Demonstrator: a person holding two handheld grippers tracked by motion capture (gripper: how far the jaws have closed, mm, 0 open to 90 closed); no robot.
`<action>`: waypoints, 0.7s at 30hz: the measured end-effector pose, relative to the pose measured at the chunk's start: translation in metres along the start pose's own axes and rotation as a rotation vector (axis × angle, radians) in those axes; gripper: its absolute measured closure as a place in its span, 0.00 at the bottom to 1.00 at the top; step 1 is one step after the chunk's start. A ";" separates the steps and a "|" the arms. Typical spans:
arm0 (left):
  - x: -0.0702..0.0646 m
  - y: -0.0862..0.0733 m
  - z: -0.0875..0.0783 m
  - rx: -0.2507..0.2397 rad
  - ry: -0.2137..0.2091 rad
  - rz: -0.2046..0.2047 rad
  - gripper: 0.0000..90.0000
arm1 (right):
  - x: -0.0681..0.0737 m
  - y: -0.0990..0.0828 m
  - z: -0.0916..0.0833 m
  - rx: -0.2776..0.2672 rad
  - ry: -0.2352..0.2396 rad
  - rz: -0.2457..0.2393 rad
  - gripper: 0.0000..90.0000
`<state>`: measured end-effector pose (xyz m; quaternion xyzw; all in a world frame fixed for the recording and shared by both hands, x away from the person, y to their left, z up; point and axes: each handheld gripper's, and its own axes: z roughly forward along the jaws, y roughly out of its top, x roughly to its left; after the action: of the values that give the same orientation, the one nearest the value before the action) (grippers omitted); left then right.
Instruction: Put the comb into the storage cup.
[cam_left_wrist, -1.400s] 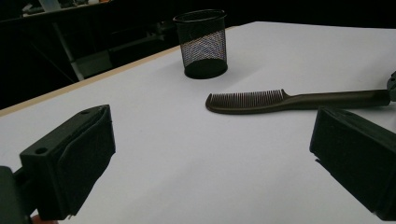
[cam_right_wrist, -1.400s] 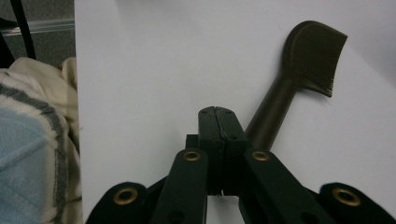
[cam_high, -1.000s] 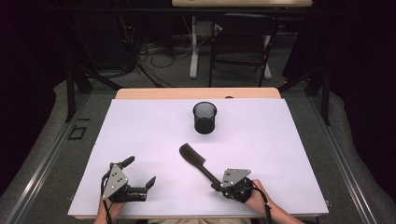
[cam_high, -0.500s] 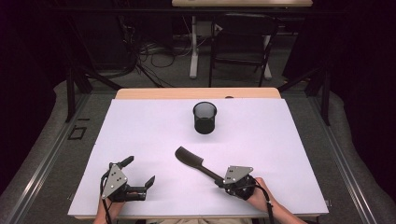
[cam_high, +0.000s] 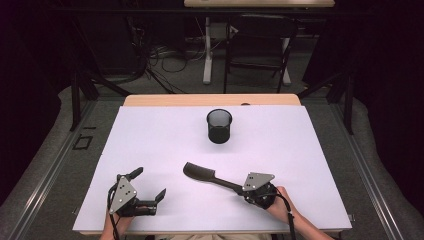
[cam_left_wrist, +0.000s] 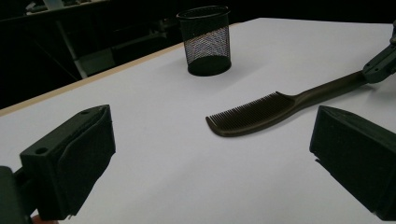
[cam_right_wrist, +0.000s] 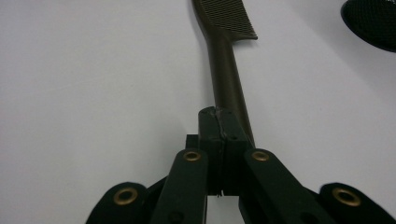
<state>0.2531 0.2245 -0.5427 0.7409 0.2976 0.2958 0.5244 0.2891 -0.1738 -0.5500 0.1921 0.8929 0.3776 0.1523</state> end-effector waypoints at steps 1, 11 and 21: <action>0.001 0.000 0.000 -0.001 0.000 0.000 0.00 | -0.001 0.000 0.000 0.001 0.000 0.000 1.00; 0.000 0.000 0.000 0.003 -0.001 0.003 0.00 | -0.001 0.000 -0.001 0.010 -0.021 0.003 1.00; 0.001 0.000 0.001 0.003 -0.007 0.003 0.00 | -0.004 0.000 0.000 0.016 -0.035 0.002 1.00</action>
<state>0.2542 0.2248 -0.5429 0.7432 0.2952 0.2937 0.5238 0.2928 -0.1755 -0.5499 0.2007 0.8929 0.3672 0.1662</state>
